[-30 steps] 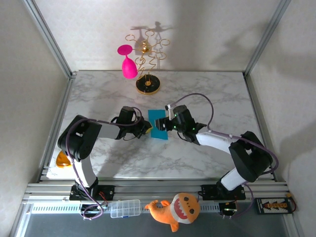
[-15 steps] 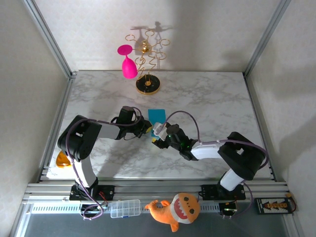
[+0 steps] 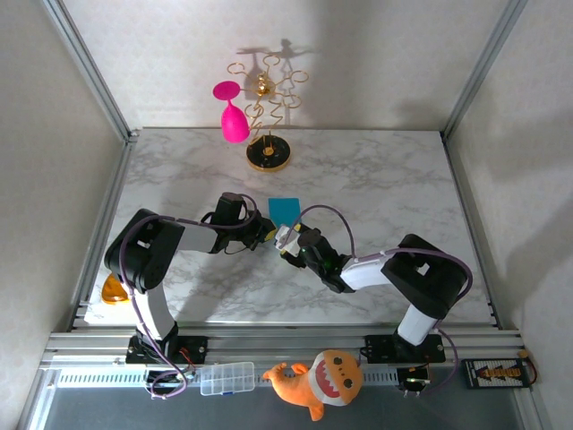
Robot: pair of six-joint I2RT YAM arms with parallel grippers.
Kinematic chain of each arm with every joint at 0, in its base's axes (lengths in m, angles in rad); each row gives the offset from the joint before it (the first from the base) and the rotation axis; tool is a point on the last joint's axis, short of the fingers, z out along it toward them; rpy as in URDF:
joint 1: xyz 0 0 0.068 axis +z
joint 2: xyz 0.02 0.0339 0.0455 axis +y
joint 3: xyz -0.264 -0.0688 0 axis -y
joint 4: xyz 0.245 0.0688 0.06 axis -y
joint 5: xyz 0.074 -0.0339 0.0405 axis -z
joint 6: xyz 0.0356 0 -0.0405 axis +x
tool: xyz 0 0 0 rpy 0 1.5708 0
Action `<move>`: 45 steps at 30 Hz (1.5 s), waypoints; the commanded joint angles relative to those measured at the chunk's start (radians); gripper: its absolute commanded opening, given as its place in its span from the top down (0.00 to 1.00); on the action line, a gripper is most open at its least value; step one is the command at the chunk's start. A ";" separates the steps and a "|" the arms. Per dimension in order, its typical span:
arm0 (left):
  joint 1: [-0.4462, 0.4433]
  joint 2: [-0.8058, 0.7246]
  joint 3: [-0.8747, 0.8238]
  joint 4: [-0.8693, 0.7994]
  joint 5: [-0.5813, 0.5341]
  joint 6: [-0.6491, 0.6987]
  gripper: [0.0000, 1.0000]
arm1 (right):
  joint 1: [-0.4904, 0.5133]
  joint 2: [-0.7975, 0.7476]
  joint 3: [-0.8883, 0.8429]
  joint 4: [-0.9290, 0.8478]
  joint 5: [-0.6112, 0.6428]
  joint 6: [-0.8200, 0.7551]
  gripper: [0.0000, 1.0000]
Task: Fold a paper plane with a square sheet of paper (pick it up from the middle)
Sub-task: Third fold the triangle at the center of the table.
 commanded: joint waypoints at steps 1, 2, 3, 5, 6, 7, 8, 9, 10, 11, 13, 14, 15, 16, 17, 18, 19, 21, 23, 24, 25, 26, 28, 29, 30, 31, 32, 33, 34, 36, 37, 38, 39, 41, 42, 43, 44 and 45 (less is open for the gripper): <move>-0.008 -0.013 -0.003 0.016 0.008 -0.005 1.00 | 0.020 0.019 0.026 0.023 0.033 -0.032 0.44; -0.008 -0.013 -0.003 0.016 0.008 -0.005 1.00 | 0.020 0.017 0.028 0.021 0.023 -0.031 0.47; -0.008 -0.011 -0.003 0.017 0.008 -0.005 1.00 | 0.020 0.015 0.030 0.019 0.013 -0.026 0.49; -0.008 -0.010 -0.003 0.018 0.009 -0.005 1.00 | 0.021 0.013 0.029 0.019 -0.002 -0.017 0.54; -0.008 -0.008 -0.003 0.019 0.009 -0.005 1.00 | 0.022 0.011 0.029 0.019 -0.011 -0.012 0.56; -0.007 -0.007 -0.003 0.019 0.008 -0.005 1.00 | 0.022 0.010 0.030 0.019 -0.015 -0.012 0.58; -0.008 -0.005 -0.003 0.022 0.010 -0.005 1.00 | 0.024 0.008 0.029 0.018 -0.017 -0.011 0.60; -0.008 -0.004 -0.003 0.025 0.013 -0.006 1.00 | 0.024 0.006 0.029 0.018 -0.023 -0.011 0.60; -0.008 -0.001 -0.005 0.027 0.016 -0.009 1.00 | 0.023 0.005 0.029 0.019 -0.029 -0.011 0.61; -0.008 0.000 -0.007 0.035 0.017 -0.013 1.00 | 0.024 0.005 0.031 0.021 -0.037 -0.011 0.61; -0.008 0.002 -0.008 0.039 0.017 -0.016 1.00 | 0.023 0.005 0.033 0.016 -0.055 -0.011 0.62; -0.007 0.004 -0.008 0.040 0.017 -0.016 1.00 | 0.024 0.006 0.036 0.017 -0.067 -0.009 0.63; -0.008 0.004 -0.009 0.041 0.017 -0.016 1.00 | 0.023 0.006 0.038 0.014 -0.078 -0.009 0.63; -0.008 0.004 -0.011 0.042 0.018 -0.016 1.00 | 0.024 0.005 0.040 0.008 -0.092 -0.007 0.64; -0.008 0.004 -0.010 0.041 0.019 -0.014 1.00 | 0.024 0.004 0.045 0.002 -0.101 -0.002 0.64; -0.009 0.004 -0.011 0.041 0.020 -0.014 1.00 | 0.023 0.003 0.048 -0.003 -0.106 0.001 0.64; -0.010 0.006 -0.011 0.040 0.019 -0.014 1.00 | 0.024 0.003 0.049 -0.003 -0.111 0.005 0.65; -0.011 0.008 -0.011 0.041 0.020 -0.013 1.00 | 0.024 0.005 0.050 0.002 -0.100 0.008 0.65; -0.011 0.011 -0.012 0.041 0.021 -0.012 1.00 | 0.023 0.009 0.052 0.004 -0.088 0.009 0.65; -0.012 0.013 -0.012 0.041 0.022 -0.013 1.00 | 0.024 0.010 0.052 0.007 -0.086 0.011 0.67; -0.013 0.014 -0.012 0.041 0.023 -0.013 1.00 | 0.025 0.011 0.052 0.009 -0.083 0.014 0.68; -0.013 0.014 -0.012 0.041 0.023 -0.013 1.00 | 0.025 0.011 0.053 0.009 -0.087 0.016 0.70; -0.013 0.012 -0.013 0.040 0.023 -0.013 1.00 | 0.025 0.011 0.052 0.006 -0.093 0.021 0.74; -0.013 0.009 -0.015 0.037 0.021 -0.011 1.00 | 0.024 0.011 0.051 0.002 -0.096 0.023 0.78; -0.011 0.006 -0.015 0.036 0.020 -0.010 0.99 | 0.024 0.009 0.050 -0.002 -0.103 0.024 0.80; -0.010 0.002 -0.017 0.027 0.015 -0.005 0.97 | 0.024 0.007 0.050 -0.013 -0.112 0.026 0.84; -0.006 -0.005 -0.020 0.015 0.005 0.000 0.94 | 0.023 0.003 0.049 -0.027 -0.126 0.029 0.87; 0.001 -0.013 -0.023 0.003 -0.007 0.007 0.89 | 0.023 -0.001 0.050 -0.044 -0.139 0.033 0.89; 0.008 -0.024 -0.029 -0.013 -0.027 0.015 0.84 | 0.024 -0.007 0.051 -0.064 -0.158 0.040 0.91; 0.022 -0.048 -0.036 -0.045 -0.065 0.034 0.78 | 0.024 -0.019 0.049 -0.097 -0.191 0.060 0.94; 0.027 -0.064 -0.032 -0.071 -0.086 0.055 0.75 | 0.024 -0.026 0.046 -0.114 -0.213 0.072 0.94; 0.030 -0.080 -0.023 -0.101 -0.108 0.078 0.72 | 0.024 -0.033 0.043 -0.129 -0.231 0.087 0.96; 0.031 -0.094 -0.014 -0.130 -0.126 0.100 0.70 | 0.024 -0.038 0.042 -0.141 -0.248 0.100 0.96; 0.032 -0.126 0.008 -0.177 -0.164 0.141 0.68 | 0.023 -0.048 0.035 -0.160 -0.287 0.130 0.97; 0.032 -0.137 0.017 -0.192 -0.177 0.155 0.67 | 0.023 -0.052 0.033 -0.165 -0.302 0.145 0.97; 0.032 -0.147 0.026 -0.205 -0.190 0.167 0.66 | 0.022 -0.054 0.030 -0.170 -0.320 0.161 0.97; 0.031 -0.155 0.030 -0.209 -0.195 0.174 0.66 | 0.020 -0.058 0.028 -0.173 -0.333 0.175 0.97; 0.029 -0.159 0.033 -0.204 -0.194 0.181 0.66 | 0.020 -0.059 0.026 -0.175 -0.343 0.193 0.97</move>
